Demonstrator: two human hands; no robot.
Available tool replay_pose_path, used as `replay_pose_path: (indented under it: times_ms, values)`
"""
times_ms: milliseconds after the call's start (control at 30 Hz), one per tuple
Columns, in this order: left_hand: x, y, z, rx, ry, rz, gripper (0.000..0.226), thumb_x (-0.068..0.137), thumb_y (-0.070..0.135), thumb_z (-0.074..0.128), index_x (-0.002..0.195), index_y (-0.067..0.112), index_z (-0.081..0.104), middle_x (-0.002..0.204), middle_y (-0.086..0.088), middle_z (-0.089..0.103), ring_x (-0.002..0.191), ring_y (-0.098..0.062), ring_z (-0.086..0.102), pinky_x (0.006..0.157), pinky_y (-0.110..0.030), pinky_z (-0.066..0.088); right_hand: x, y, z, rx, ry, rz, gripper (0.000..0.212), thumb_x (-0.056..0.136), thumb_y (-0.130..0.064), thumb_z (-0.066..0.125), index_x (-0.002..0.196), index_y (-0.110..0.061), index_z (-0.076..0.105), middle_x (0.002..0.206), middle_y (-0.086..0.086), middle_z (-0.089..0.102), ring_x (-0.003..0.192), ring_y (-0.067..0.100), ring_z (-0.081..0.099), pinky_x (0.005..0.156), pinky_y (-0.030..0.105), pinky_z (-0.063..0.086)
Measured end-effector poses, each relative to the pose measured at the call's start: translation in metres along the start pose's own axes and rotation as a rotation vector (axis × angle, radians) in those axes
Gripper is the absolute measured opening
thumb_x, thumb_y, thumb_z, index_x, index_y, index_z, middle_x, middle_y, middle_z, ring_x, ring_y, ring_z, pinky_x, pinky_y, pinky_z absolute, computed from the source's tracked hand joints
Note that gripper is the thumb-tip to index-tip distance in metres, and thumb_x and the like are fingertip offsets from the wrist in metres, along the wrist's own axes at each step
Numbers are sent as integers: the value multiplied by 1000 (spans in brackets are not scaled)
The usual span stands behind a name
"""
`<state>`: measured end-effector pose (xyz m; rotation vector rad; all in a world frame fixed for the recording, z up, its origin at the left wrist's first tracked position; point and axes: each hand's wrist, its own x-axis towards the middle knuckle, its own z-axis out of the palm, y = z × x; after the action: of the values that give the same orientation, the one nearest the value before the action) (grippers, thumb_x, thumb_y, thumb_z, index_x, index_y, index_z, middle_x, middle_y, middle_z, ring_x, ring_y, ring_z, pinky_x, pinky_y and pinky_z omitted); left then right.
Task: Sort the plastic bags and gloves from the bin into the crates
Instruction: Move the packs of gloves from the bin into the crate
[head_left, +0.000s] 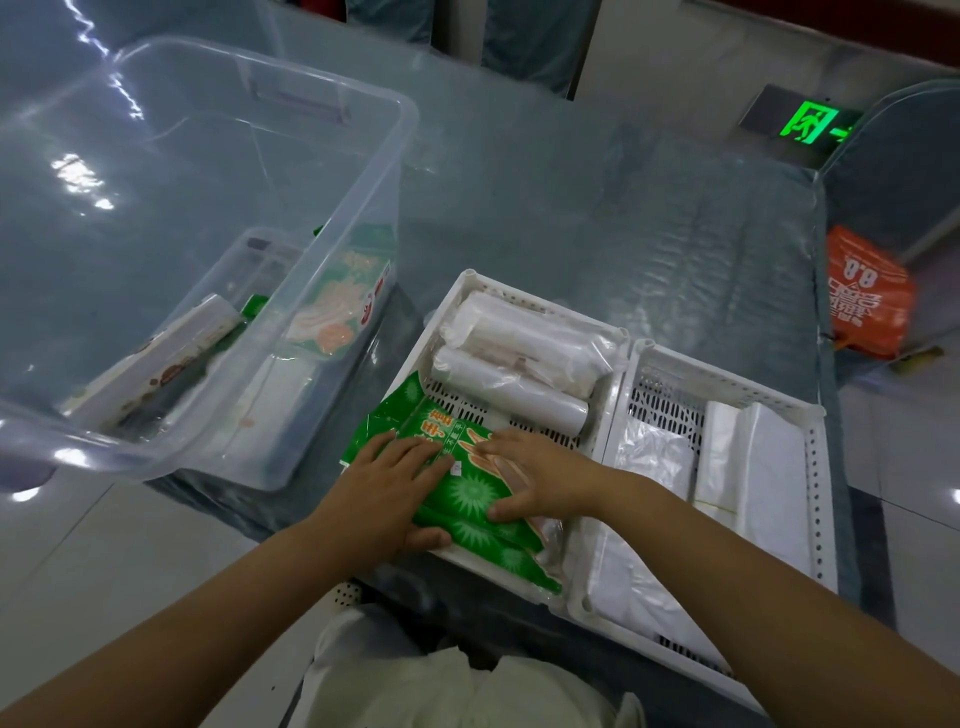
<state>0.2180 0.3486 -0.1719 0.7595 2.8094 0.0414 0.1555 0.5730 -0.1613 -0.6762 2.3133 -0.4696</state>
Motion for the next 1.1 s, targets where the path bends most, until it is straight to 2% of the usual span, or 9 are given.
replay_pose_path:
  times_ms: [67,133,167,333,533,667,833,967,1100]
  values:
    - [-3,3,-4,-18,26,36,79,78,70,38,141,23,31,146,-4,37,134,-22,32,112,-42,16,-2,0,1,-36,-11,-11,84,74,-52,69,143,-29,28,152,1,26,136,20,25,111,38,25]
    - [-3,11,-10,8,74,79,70,72,63,57,129,23,51,130,-3,57,118,-23,53,99,-42,40,-4,2,0,-47,-34,-15,84,75,-50,69,144,-31,25,155,1,21,140,20,19,114,39,20]
    - [-3,13,-11,20,97,100,68,70,60,61,127,23,53,127,-3,59,115,-23,55,95,-41,43,-5,3,-1,-50,-47,-18,84,75,-48,70,144,-32,25,155,1,19,141,19,17,114,38,19]
    - [-2,11,-2,-101,-15,78,67,86,55,39,144,30,19,152,0,25,137,-23,21,110,-39,16,-10,5,-3,-39,-58,-19,82,75,-45,71,143,-33,26,155,-1,19,140,18,16,112,36,18]
    - [-4,11,-24,-131,-14,33,68,85,54,46,143,29,22,151,3,27,136,-17,20,110,-35,15,-13,-4,-13,-67,-12,0,72,76,-47,69,138,-28,39,142,-2,41,127,17,38,105,35,34]
    - [-11,8,-73,-95,88,12,57,87,43,50,138,26,34,145,2,38,132,-18,31,108,-35,22,-21,-30,-39,-156,169,-29,50,83,-43,62,130,-31,48,129,-5,54,116,15,48,93,32,41]
    - [-34,-22,-150,109,401,91,36,76,36,64,108,21,64,104,1,69,91,-19,64,82,-34,51,-27,-89,-93,-419,512,-204,28,88,-30,57,115,-26,64,111,-1,68,103,22,60,82,35,48]
    - [-55,-82,-192,229,552,42,22,78,21,62,97,13,68,91,-6,71,79,-28,66,73,-38,53,-18,-149,-132,-499,760,-366,17,81,-18,59,91,-17,73,83,5,73,74,28,67,61,35,51]
    - [-77,-162,-206,276,566,-50,22,73,17,72,94,10,70,88,-11,71,76,-32,66,70,-40,51,20,-205,-157,-405,811,-392,15,82,-15,63,93,-14,73,85,8,72,77,30,66,64,40,54]
